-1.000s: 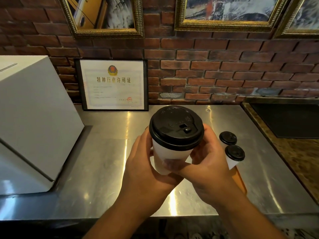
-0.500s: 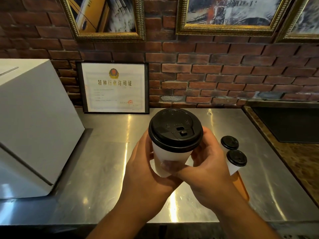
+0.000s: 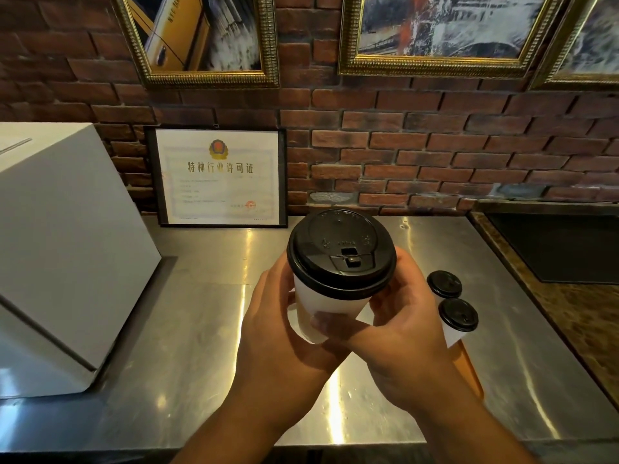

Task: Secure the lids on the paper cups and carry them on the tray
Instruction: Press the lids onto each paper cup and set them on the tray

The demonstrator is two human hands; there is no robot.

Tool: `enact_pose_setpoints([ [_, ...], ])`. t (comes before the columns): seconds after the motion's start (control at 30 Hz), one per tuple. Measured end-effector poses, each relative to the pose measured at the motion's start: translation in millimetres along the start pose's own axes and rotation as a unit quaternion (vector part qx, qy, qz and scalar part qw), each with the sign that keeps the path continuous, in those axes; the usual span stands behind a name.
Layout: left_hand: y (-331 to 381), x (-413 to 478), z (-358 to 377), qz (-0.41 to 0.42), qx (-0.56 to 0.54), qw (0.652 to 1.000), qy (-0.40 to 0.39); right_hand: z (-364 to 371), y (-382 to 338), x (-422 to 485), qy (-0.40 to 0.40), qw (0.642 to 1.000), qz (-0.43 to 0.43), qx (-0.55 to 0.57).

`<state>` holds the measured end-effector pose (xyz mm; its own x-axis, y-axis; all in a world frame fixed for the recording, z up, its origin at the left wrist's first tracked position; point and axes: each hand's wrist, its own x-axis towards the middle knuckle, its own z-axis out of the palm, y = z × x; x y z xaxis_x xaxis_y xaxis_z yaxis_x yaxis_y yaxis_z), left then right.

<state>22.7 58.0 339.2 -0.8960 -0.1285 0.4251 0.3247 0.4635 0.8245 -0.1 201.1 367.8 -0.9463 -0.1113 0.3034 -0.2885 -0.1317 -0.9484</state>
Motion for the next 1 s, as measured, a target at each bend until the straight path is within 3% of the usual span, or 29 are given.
enact_pose_setpoints([
  [0.23,-0.8,3.7,-1.0,0.007,0.000,1.000,-0.006,-4.7,1.1,1.2,-0.025,1.000,0.000,-0.003],
  [0.5,2.4,3.5,7.2,-0.017,-0.012,1.000,-0.002,-8.1,9.8,5.2,0.025,0.999,0.009,-0.020],
  [1.0,6.9,10.2,8.8,-0.024,-0.022,0.999,0.007,-7.3,1.4,8.7,0.001,1.000,0.005,-0.029],
])
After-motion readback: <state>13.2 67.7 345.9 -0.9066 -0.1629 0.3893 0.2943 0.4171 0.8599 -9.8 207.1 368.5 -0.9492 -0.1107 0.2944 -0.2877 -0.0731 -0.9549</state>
